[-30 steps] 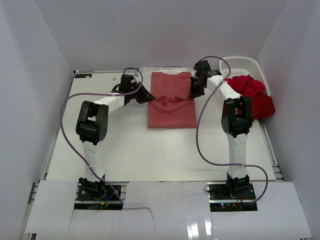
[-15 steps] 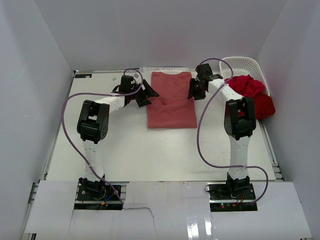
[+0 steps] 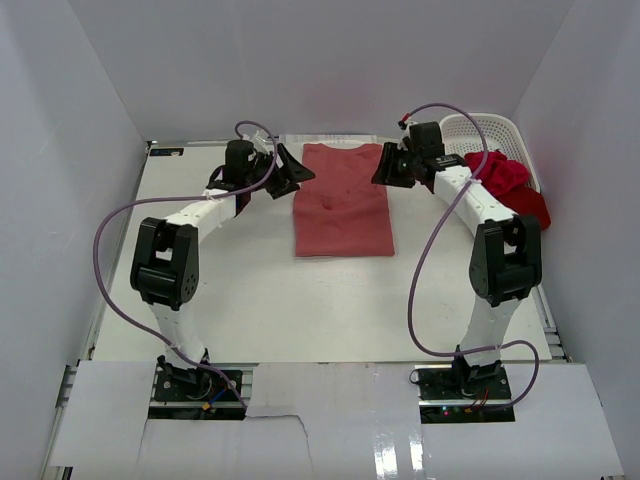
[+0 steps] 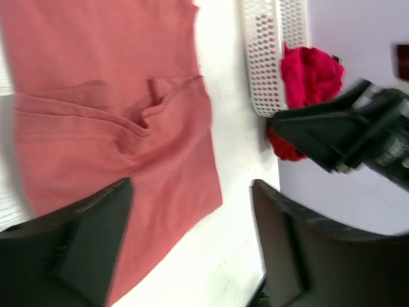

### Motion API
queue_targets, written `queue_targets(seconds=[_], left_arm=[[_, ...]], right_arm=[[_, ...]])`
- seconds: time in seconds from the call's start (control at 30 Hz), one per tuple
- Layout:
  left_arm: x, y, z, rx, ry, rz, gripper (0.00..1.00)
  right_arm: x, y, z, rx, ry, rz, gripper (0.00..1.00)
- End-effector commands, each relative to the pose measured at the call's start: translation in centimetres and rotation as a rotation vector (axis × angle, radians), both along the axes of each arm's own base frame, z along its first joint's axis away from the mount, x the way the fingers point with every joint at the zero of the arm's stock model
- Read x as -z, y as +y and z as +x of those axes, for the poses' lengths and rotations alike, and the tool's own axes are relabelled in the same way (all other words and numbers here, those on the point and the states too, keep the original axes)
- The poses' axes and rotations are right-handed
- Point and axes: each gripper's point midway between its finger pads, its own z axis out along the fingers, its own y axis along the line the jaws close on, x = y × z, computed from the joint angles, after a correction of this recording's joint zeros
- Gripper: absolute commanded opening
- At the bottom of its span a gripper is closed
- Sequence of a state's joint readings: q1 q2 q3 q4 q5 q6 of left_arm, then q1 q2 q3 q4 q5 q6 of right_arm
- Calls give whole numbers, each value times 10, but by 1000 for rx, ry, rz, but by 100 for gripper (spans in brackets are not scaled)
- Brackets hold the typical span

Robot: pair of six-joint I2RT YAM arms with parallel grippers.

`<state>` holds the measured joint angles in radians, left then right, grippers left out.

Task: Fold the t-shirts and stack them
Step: Fold the folded rectangular tshirt in 1/3 of the way

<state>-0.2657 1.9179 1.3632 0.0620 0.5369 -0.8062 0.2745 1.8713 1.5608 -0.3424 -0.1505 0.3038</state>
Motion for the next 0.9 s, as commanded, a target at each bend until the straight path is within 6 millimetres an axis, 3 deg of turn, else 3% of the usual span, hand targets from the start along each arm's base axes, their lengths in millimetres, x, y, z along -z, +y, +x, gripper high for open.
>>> queue_targets(seconds=[0.0,0.03,0.1,0.13,0.17,0.23,0.3,0.37,0.4,0.43,0.5,0.53,0.73,0.83,0.87], left_arm=[[-13,-14,-31,98,-44,-31,80],[-9,-17,-34,111,-41,-36,60],[10,-26,-44,148,2,-35,40],[16,-29,-46,161,15,-35,40],[20,-36,-51,184,26,-37,21],[33,-46,-56,215,45,-33,8],[40,-57,-61,243,48,-22,6],[45,-68,-64,266,46,-15,5],[47,-70,-65,273,43,-11,5],[50,-75,-64,283,38,-9,5],[53,-82,-65,298,25,-3,5],[60,-85,-67,306,35,-2,5],[85,-93,-74,339,83,-29,5],[98,-95,-82,346,102,-32,5],[102,-95,-86,348,107,-29,5]], right_arm=[[9,32,-3,-145,45,119,52],[10,42,-7,-195,65,160,52],[16,55,-6,-253,108,207,53],[19,55,-1,-251,111,207,53],[20,62,-5,-291,134,243,53],[27,71,-1,-323,163,274,54],[43,74,3,-331,202,285,56],[37,80,11,-356,190,300,60],[50,81,12,-354,224,299,64],[43,83,21,-361,197,296,64],[52,84,25,-361,215,292,64],[47,85,30,-364,200,294,65],[57,95,27,-396,243,332,67],[57,102,17,-426,257,371,58],[59,103,8,-423,278,381,44]])
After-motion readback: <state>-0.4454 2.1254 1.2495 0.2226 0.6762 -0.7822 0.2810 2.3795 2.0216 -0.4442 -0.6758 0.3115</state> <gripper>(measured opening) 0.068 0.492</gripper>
